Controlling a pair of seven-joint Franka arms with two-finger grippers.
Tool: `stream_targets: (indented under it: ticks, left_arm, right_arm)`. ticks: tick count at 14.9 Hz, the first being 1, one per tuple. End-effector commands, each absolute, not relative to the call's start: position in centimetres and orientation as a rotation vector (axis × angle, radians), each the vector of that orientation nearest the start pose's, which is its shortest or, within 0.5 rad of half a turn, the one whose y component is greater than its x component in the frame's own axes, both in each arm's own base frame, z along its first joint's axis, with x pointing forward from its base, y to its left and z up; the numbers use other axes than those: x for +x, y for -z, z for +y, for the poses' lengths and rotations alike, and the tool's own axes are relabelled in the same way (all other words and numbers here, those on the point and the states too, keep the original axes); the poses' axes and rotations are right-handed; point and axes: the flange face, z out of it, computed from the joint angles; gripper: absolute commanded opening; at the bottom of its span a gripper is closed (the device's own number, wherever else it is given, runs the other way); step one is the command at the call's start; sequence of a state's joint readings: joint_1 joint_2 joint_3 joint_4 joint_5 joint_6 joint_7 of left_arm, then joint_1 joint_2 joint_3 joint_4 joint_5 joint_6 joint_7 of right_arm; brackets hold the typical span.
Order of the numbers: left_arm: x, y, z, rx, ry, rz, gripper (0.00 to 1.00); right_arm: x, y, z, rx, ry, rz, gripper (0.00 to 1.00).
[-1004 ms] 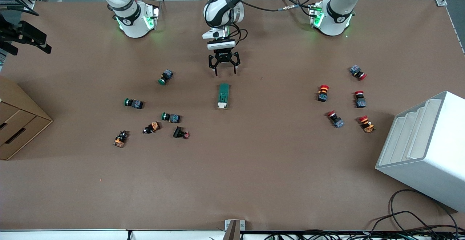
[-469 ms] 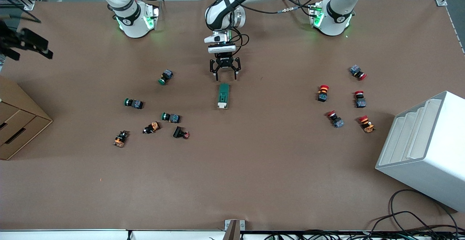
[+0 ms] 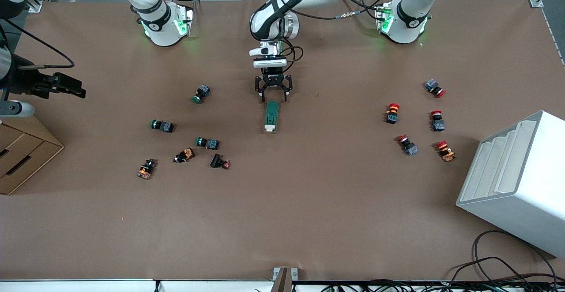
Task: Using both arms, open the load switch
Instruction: 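Reach the right gripper to the white handle while the left gripper holds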
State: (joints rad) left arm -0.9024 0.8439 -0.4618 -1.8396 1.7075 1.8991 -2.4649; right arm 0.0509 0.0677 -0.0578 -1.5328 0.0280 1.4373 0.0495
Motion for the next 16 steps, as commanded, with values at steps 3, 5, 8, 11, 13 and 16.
stream_targets:
  ticks: [3, 5, 8, 11, 13, 16]
  left_arm:
    - [19.9, -8.4, -58.7, -2.712, 1.600, -0.012, 0.96]
    - [19.8, -8.2, -58.7, -2.706, 1.616, -0.012, 0.96]
    - [18.8, -7.6, -58.6, -2.713, 1.627, -0.034, 0.96]
    - [18.1, -7.0, -58.5, -2.722, 1.646, -0.081, 0.96]
    - [18.0, -7.0, -58.4, -2.714, 1.651, -0.079, 0.96]
    - [17.9, -6.1, -57.9, -2.698, 1.648, -0.063, 0.96]
  right_arm:
    - [56.0, -56.8, 9.1, -3.123, -0.329, 0.464, 1.00]
    - [56.3, -55.0, 12.9, -3.120, -0.349, 0.647, 1.00]
    - [56.5, -50.8, 20.4, -3.115, -0.352, 0.894, 1.00]
    - [56.0, -47.1, 26.4, -3.089, -0.337, 1.114, 1.00]
    - [55.5, -44.4, 29.8, -3.043, -0.344, 1.249, 1.00]
    - [55.4, -40.7, 33.3, -2.944, -0.356, 1.433, 1.00]
